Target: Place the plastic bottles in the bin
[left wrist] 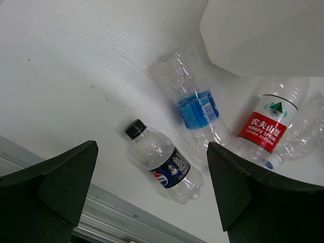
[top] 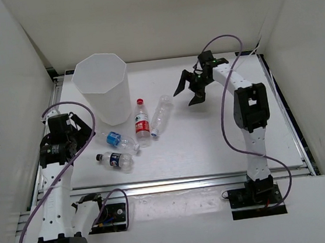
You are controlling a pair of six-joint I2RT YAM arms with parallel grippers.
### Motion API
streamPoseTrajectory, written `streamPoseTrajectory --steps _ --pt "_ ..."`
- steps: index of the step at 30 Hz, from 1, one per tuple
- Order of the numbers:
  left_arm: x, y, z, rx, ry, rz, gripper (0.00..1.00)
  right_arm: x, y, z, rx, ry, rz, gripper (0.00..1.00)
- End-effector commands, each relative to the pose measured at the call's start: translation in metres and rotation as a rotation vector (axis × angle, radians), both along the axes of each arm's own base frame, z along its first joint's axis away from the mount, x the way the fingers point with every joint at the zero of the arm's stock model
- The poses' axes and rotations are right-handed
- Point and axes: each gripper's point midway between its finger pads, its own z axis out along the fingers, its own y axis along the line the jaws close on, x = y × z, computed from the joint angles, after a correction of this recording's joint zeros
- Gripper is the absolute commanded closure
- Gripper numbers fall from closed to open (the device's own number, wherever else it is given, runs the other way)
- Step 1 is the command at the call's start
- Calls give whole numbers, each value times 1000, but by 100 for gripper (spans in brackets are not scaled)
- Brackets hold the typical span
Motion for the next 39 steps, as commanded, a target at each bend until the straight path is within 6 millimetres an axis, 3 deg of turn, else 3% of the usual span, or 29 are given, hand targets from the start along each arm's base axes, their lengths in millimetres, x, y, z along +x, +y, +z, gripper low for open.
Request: streamPoseTrajectory --steps 1,5,10,12,13,15,16,20,23,24,26,27,30,31,32,33,35,36,37,39 --pt "-1 -1 12 -15 -22 1 0 10 36 10 76 -62 77 0" --pt "-4 0 13 -9 -7 -5 0 12 64 -15 93 -34 116 0" --pt "-6 0 26 4 -6 -19 0 11 78 -47 103 20 114 0" --pt "-3 1 30 11 4 -27 0 12 82 -49 133 15 121 1" --pt "-5 1 28 10 15 -27 0 10 86 -60 130 36 122 7" --pt "-4 3 34 17 11 -24 0 9 89 -64 153 39 134 17" --pt "-4 3 34 17 11 -24 0 5 94 -67 158 52 146 28" --pt "0 5 38 16 -2 -9 0 4 87 -50 162 14 156 50" --pt "5 4 40 -13 -38 23 0 8 62 -17 159 -43 128 64" --pt "6 3 38 -20 -41 29 0 8 57 8 166 -72 120 66" --pt "6 3 35 -31 -35 40 0 14 38 36 173 -110 84 73" --pt "7 0 39 -45 -57 37 0 15 34 74 201 -172 73 73" --pt "6 -2 35 -58 -60 35 0 25 30 150 269 -318 35 75" --pt "5 -2 34 -59 -51 35 0 31 33 172 303 -372 38 77" --pt "5 -2 34 -66 -53 42 0 34 40 214 348 -468 51 80" --pt "2 -3 31 -67 -38 42 0 36 48 231 381 -493 42 80" --pt "0 -4 35 -72 -45 36 0 41 75 288 474 -667 65 77" --pt "0 -6 35 -80 -46 28 0 42 76 294 480 -685 68 77" --pt "0 -8 35 -89 -46 19 0 45 86 319 539 -746 37 77" --pt "-2 -13 32 -88 -14 -28 0 50 95 345 633 -789 1 77"
